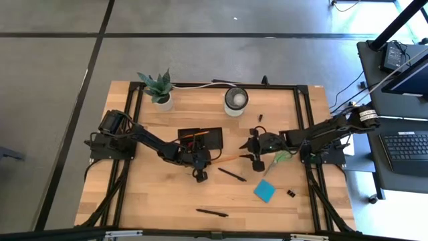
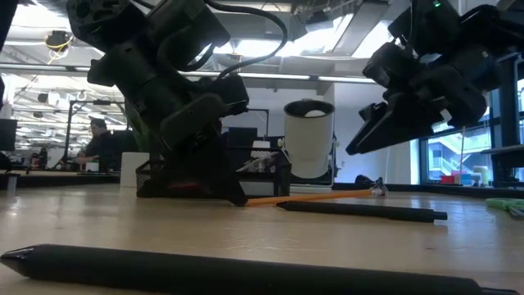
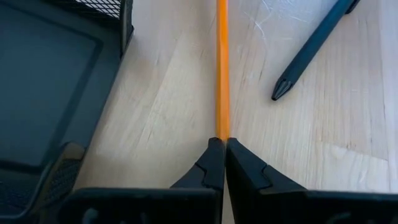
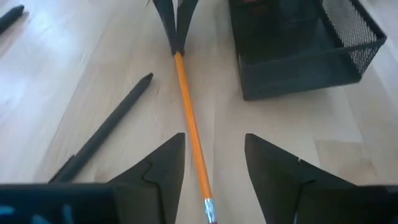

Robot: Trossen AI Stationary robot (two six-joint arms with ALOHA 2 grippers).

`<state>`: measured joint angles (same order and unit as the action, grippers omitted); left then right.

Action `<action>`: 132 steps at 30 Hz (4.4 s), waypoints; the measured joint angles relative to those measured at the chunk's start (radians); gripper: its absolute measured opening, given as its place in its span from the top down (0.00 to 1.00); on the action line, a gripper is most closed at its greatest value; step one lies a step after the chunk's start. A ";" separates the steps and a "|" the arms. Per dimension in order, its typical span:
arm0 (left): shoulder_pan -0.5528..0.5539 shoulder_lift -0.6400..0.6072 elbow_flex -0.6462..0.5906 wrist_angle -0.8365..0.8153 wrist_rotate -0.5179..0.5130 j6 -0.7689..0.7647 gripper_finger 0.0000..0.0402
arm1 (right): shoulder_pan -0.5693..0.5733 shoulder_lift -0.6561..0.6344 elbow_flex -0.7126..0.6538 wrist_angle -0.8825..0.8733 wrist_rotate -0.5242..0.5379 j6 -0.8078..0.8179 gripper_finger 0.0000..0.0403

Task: Pick and place office supplies into organizer
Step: Put the yellow pencil in the desk organizer

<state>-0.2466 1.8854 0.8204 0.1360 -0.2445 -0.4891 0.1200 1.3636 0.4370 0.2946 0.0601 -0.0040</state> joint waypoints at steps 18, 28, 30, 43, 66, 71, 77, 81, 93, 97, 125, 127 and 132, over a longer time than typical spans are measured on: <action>0.000 0.000 0.000 0.000 0.003 0.004 1.00 | 0.000 0.003 -0.150 0.139 0.043 0.130 0.58; 0.000 0.000 0.000 0.001 0.008 0.005 1.00 | 0.000 0.003 -0.229 0.272 0.043 0.130 0.58; 0.000 0.000 0.000 0.001 0.008 0.005 1.00 | 0.000 0.003 -0.229 0.275 0.043 0.130 0.58; 0.000 0.000 0.000 0.001 0.008 0.005 1.00 | 0.000 0.195 -0.228 0.479 -0.002 0.114 0.64; 0.000 0.000 0.000 0.002 0.009 0.005 1.00 | 0.000 0.271 -0.228 0.551 -0.002 0.102 0.87; 0.000 0.000 0.000 0.002 0.009 0.005 1.00 | 0.000 0.271 -0.229 0.543 -0.010 0.073 0.95; 0.000 -0.001 -0.002 0.012 0.003 0.006 0.99 | 0.000 0.271 -0.229 0.543 -0.009 0.070 0.95; -0.001 -0.018 -0.008 0.027 0.015 0.035 0.95 | 0.000 0.271 -0.228 0.544 -0.008 0.070 0.95; -0.009 -0.224 -0.011 0.003 0.043 0.115 0.80 | -0.001 0.261 -0.227 0.544 0.024 0.057 0.95; -0.020 -0.341 -0.010 -0.027 0.041 0.143 0.80 | -0.001 0.206 -0.217 0.534 0.025 0.049 0.95; -0.253 -0.623 -0.007 -0.795 -0.336 -0.430 0.84 | -0.060 0.213 0.970 -0.960 0.332 -0.719 0.95; -0.252 -0.623 -0.007 -0.801 -0.319 -0.444 0.84 | -0.069 0.276 1.029 -0.994 0.360 -0.766 0.95; -0.253 -0.623 -0.007 -0.805 -0.312 -0.444 0.84 | -0.092 0.411 1.129 -1.021 0.387 -0.855 0.95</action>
<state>-0.4992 1.2621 0.8131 -0.6685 -0.5564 -0.9329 0.0281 1.7746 1.5656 -0.7259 0.4469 -0.8586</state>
